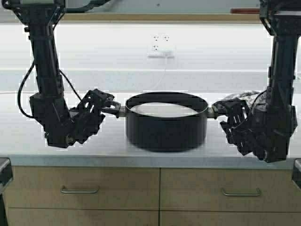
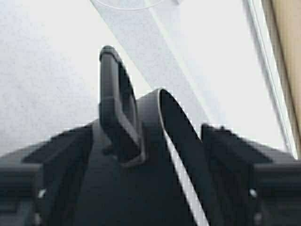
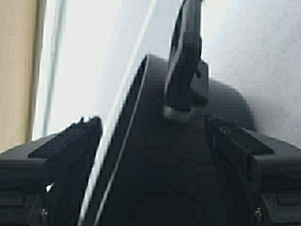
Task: Open the cabinet, put the pot inside, then close it
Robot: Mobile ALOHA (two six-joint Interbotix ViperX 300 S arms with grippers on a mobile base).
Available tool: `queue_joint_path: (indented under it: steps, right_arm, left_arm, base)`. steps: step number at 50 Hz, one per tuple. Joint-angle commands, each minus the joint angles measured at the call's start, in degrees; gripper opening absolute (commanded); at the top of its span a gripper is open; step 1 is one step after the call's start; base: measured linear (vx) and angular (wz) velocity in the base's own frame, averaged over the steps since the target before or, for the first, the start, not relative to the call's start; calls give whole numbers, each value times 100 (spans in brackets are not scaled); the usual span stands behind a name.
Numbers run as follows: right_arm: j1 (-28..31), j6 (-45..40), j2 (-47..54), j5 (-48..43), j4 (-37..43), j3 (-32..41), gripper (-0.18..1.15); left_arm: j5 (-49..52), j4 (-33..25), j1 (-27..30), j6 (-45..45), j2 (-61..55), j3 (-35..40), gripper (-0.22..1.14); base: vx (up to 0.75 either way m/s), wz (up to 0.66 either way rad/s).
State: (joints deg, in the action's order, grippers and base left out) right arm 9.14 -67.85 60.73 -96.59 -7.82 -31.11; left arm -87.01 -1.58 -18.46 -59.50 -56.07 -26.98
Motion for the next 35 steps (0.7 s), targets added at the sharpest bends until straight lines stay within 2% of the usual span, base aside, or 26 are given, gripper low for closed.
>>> queue_joint_path:
  steps: [1,10,17,26,30,33,35]
  right_arm:
    - [-97,-26,53,-53,70,431,97]
    - [-141,-360,360,-44,62,905,96]
    - [-149,-659,563,-44,35,1204,96]
    - [-149,-729,598,-44,9,1239,92]
    - [-149,-756,580,-44,9,1239,80]
    - [-141,-765,554,-35,9,1213,63]
    - [-149,-765,519,-44,9,1178,47]
  left_arm:
    - [255,35,105,-26,-79,545,98]
    - [457,132,132,-308,-290,984,98]
    - [457,123,132,-334,-299,967,98]
    - [475,114,141,-316,-290,888,97]
    - [492,149,158,-316,-281,905,89]
    - [501,158,158,-316,-255,905,75]
    - [501,167,158,-325,-246,896,61]
  base:
    - [5,-5]
    - [2,-3]
    - [2,-2]
    - [1,0]
    - [0,0]
    - [0,0]
    - [0,0]
